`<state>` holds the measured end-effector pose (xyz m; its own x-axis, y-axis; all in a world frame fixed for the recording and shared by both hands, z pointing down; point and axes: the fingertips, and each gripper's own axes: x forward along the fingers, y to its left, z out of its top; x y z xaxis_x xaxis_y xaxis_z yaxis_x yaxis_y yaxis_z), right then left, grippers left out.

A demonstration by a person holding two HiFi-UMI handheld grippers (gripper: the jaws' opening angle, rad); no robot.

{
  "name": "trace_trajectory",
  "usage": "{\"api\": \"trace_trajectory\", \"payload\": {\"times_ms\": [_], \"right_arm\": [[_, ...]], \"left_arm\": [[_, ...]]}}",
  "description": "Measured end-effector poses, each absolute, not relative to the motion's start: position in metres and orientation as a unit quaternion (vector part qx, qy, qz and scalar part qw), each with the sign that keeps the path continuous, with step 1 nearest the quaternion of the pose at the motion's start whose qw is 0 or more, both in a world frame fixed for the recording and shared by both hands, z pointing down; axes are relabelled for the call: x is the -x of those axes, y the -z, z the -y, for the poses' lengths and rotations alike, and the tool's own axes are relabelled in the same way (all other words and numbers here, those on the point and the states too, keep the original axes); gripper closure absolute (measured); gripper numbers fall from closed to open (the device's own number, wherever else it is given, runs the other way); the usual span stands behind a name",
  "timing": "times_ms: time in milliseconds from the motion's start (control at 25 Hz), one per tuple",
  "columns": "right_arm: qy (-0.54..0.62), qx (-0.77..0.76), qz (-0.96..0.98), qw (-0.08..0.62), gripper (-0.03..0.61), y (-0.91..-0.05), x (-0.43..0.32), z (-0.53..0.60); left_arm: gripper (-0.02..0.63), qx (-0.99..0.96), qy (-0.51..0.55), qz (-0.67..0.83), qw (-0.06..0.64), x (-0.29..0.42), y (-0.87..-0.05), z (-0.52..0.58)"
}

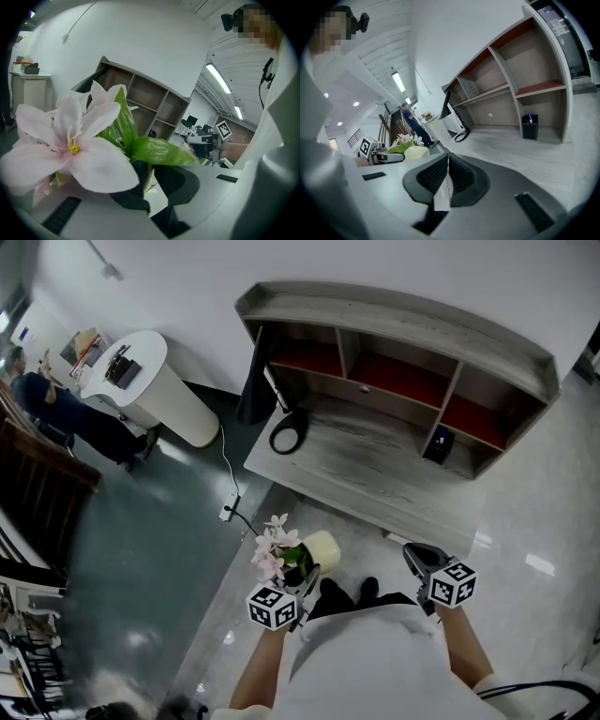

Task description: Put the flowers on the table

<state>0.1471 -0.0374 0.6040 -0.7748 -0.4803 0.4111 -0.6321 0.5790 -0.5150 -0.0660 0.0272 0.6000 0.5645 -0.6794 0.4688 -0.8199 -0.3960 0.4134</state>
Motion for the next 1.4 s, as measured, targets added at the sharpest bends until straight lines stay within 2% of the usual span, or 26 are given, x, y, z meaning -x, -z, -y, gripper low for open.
{"api": "trace_trajectory", "payload": {"times_ms": [480,1400], "right_arm": [[-0.338,-0.346,0.868,0.114,0.558,-0.611,-0.145,0.079],[-0.361,-0.428,0.823,0.097,0.558,-0.609,-0.061,0.170]], "left_arm": [[0.561,-0.843,-0.157,0.430,0.283,0.086,-0.604,0.045],[0.561,-0.881,-0.197,0.316,0.292,0.146,-0.629,0.176]]}}
